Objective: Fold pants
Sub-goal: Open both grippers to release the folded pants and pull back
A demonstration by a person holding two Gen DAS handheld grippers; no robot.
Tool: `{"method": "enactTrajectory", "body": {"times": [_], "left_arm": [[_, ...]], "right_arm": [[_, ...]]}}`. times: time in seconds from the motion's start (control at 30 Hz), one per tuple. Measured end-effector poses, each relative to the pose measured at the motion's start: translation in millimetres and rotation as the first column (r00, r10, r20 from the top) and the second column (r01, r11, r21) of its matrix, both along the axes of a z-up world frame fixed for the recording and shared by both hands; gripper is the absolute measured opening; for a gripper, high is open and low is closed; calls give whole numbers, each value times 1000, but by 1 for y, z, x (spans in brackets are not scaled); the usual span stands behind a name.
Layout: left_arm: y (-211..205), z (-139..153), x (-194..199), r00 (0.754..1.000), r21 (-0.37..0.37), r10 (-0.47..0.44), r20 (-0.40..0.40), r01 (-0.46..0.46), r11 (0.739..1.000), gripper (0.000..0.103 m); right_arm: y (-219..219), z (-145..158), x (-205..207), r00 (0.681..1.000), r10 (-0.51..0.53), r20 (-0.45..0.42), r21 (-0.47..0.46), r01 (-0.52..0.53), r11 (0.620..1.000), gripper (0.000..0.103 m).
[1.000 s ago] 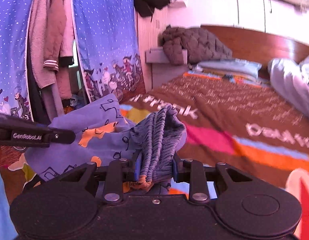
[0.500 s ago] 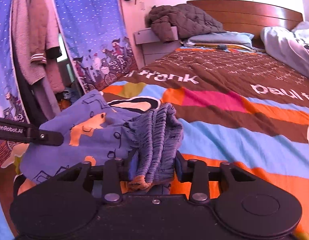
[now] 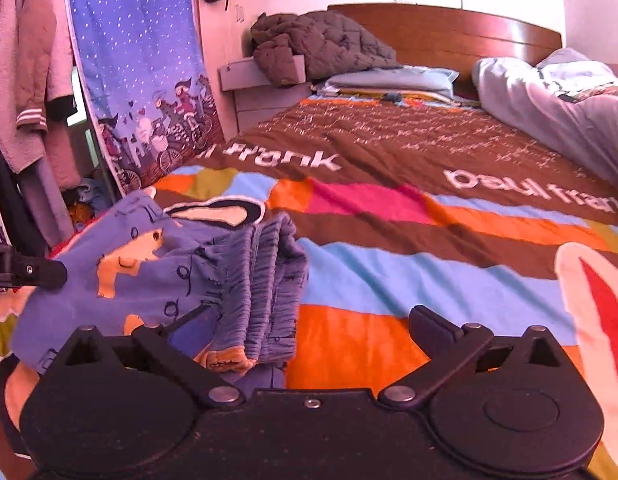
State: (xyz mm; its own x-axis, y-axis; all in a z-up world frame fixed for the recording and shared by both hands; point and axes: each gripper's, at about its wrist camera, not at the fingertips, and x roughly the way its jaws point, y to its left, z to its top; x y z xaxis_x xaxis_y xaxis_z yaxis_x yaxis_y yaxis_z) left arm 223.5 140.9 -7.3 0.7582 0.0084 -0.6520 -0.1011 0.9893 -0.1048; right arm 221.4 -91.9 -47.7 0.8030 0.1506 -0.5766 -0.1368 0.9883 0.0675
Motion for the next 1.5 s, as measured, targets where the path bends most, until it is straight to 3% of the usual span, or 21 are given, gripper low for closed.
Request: {"method": "enactTrajectory", "body": {"times": [0.37,0.6,0.77,0.83,0.93,1.03,1.13,1.23,1.3,1.5], "left_arm": [[-8,18,-30,995,33,-11,101,7,999,102],[-17,10,-1,993,113,-3,121,-11,994,102],[-20,-1,45,995,63,-59,75,54,997,102],[-21,-12,58,998,82,-53,32,50,995,102],[-19,-32,64,999,181,-30,-27,34,983,103],[-8,-38,68,998,136,-48,-51,55,989,103],[1,-35,70,997,55,-26,-79,30,998,103],[3,-30,63,997,46,-7,-78,11,999,102],[0,-23,54,998,64,8,-62,-4,998,102],[-22,3,12,999,171,-10,37,3,985,103]], "right_arm": [[-5,38,-37,998,-50,40,-1,50,999,102],[5,44,-24,995,-10,102,-135,24,991,102],[8,31,18,995,18,103,-168,0,986,102],[10,22,35,994,36,99,-173,-18,985,102],[12,6,56,995,48,84,-176,-33,984,102],[9,-12,72,997,40,69,-207,-25,978,102],[0,-19,76,998,11,70,-186,2,983,102],[-11,-17,74,999,-41,31,-167,46,985,102],[-18,-7,66,995,-93,35,-164,98,982,102],[-37,28,19,992,-119,50,-74,122,990,102]]}}
